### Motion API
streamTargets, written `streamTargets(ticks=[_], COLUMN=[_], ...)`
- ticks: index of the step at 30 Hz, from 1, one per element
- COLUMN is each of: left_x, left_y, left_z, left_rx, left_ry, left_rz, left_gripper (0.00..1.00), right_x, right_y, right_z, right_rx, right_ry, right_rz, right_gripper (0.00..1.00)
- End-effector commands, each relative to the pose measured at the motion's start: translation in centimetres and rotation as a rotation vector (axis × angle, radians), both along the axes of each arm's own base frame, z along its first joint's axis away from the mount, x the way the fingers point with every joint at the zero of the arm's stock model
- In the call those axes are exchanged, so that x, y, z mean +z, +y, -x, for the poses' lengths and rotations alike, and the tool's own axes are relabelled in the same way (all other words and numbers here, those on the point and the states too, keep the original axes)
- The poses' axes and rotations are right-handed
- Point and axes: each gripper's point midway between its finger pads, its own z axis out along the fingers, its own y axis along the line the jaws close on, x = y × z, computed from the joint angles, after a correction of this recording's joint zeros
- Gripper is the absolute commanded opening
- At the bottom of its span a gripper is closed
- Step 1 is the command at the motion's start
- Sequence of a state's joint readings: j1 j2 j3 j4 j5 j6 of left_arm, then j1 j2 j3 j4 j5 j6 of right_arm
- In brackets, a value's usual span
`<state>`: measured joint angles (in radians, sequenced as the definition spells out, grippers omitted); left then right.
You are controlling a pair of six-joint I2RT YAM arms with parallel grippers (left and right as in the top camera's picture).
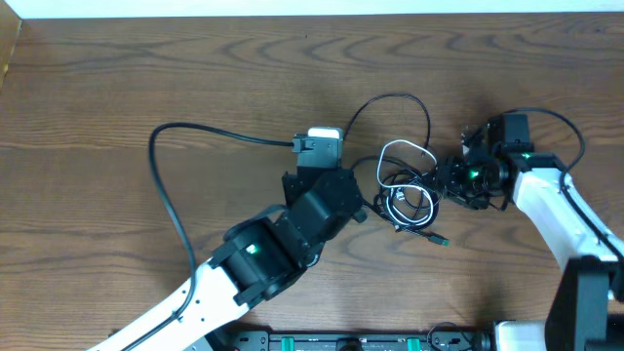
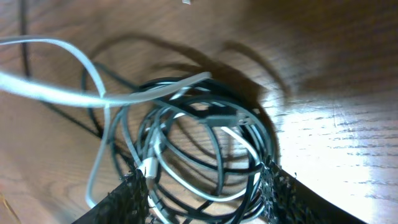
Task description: Untangle cables
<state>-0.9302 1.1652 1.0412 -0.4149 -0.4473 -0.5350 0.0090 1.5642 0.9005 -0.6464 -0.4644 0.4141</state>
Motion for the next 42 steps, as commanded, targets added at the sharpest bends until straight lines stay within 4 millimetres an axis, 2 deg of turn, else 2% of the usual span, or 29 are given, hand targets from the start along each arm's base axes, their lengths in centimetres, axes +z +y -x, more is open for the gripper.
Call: streamTargets(ticks=[1, 6, 9, 13, 17, 24, 28, 35, 39, 42], left_x=[-0.2, -1.4, -1.7, -2.0, -2.1, -2.2, -2.3, -2.6, -2.6, -2.6], left_y=[-0.2, -0.4, -0.3, -0.1, 0.0, 0.0, 0.1, 0.3, 0.3, 0.3], left_z=[-0.5, -0.6, -0.6, -0.5, -0.4, -0.4, -0.3, -0.2, -0.2, -0.2], left_rx=[0.025, 0.025, 0.027, 0.039, 0.039, 0.039, 0.039, 0.039, 0.039, 0.039], left_ry=[0.014, 0.038, 0.048, 0.062, 0.066, 0.068, 0.073, 0.082, 0.082, 0.082], left_rz=[0.001, -0.032, -0.040, -0.034, -0.041, -0.043, -0.050, -0.062, -0.062, -0.062], left_gripper=[0.08, 0.08, 0.08, 0.08, 0.08, 0.09, 0.09, 0.09, 0.09, 0.09], right_x=[3.6, 5.3, 5.5, 4.2, 2.3, -0.3, -1.9, -2.4, -2.8, -3.0], right_y=[0.3, 0.3, 0.3, 0.4, 0.5, 1.8, 0.8, 0.4, 0.5, 0.4], right_z=[-0.7, 1.1, 2.4, 4.4, 5.4, 5.4, 4.8, 3.7, 4.1, 4.5], right_rx=[0.083, 0.104, 0.097, 0.071, 0.025, 0.033, -0.042, -0.055, -0.052, -0.052], right_ry=[-0.147, -0.152, -0.109, -0.006, 0.058, 0.013, -0.011, -0.079, -0.065, -0.056], right_rz=[0.004, 0.011, 0.007, 0.003, 0.003, -0.007, 0.055, 0.076, 0.071, 0.073], right_gripper=[0.56, 0.55, 0.58, 0.60, 0.57, 0.52, 0.52, 0.45, 0.33, 0.33])
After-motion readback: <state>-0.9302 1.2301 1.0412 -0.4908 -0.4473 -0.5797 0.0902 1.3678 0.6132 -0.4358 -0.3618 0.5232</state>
